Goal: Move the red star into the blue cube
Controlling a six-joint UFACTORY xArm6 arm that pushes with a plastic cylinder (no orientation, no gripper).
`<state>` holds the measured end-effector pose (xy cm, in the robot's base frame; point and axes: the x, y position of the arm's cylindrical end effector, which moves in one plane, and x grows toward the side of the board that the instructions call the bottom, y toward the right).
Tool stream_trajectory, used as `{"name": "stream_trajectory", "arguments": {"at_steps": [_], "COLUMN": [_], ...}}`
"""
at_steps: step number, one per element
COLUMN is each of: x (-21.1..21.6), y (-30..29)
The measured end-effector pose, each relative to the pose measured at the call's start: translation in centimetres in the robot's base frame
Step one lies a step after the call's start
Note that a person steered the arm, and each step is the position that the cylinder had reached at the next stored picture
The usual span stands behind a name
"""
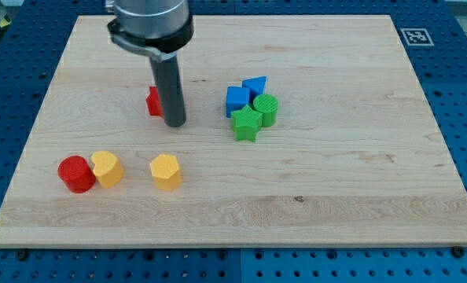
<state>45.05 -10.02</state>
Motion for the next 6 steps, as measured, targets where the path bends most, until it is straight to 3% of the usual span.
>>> {"name": "stream_trajectory", "arguments": {"at_steps": [1, 2, 4, 6], "x": [0.2, -2.4, -4.3, -4.3], "y": [-4.9, -6.7, 4.7, 0.0]}}
